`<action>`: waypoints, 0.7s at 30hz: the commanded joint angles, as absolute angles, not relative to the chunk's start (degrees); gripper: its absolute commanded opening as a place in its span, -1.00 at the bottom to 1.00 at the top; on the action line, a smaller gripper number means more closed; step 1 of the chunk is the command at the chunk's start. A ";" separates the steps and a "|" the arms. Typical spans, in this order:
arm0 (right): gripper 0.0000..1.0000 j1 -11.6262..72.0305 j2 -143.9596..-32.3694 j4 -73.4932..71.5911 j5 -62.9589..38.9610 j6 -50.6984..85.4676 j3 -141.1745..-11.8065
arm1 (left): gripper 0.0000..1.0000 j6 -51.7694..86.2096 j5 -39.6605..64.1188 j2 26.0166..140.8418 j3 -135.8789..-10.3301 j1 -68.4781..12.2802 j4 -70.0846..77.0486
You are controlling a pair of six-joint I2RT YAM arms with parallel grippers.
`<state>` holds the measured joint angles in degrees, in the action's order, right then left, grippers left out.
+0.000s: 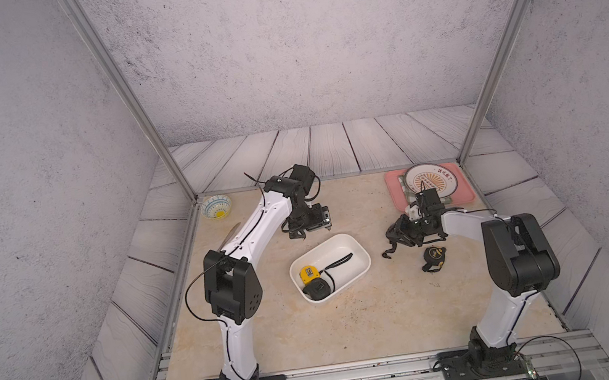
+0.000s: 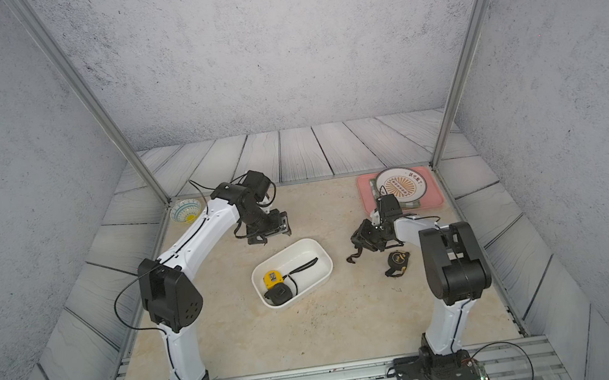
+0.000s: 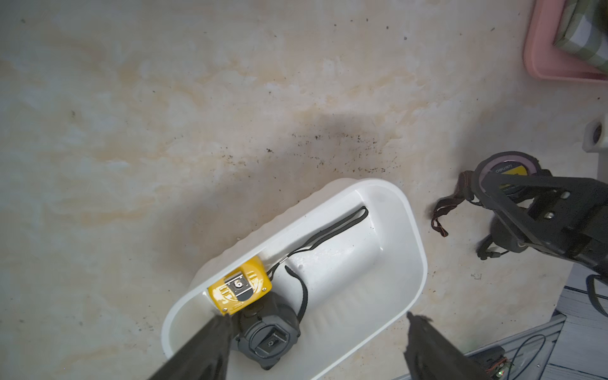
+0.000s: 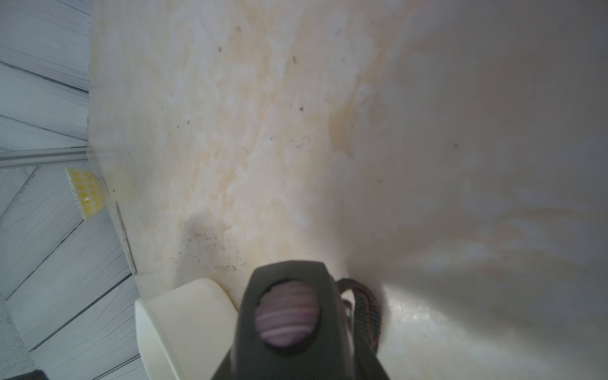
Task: Take the tape measure out of the storage box
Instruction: Place the tape measure at the center of the board.
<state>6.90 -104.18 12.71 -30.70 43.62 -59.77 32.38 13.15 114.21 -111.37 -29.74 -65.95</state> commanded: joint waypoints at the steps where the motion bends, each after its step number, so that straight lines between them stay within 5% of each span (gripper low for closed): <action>1: -1.00 6.61 -107.17 15.16 -32.01 44.38 -61.56 | 0.76 31.17 9.57 112.13 -112.48 -29.88 -68.79; 8: -0.98 6.02 -107.64 20.08 -29.64 43.16 -62.40 | 0.74 31.34 8.86 111.88 -113.20 -29.79 -69.35; 11: -0.61 5.76 -107.38 21.48 -28.68 43.03 -62.32 | 0.74 31.34 9.07 112.10 -113.28 -29.88 -69.29; 19: 0.74 5.65 -103.20 24.18 -25.62 42.15 -62.37 | 0.78 30.57 9.23 112.98 -113.47 -29.76 -69.94; 21: 0.83 5.69 -102.53 24.77 -25.40 41.77 -63.00 | 0.79 30.37 9.18 113.20 -113.33 -29.79 -70.14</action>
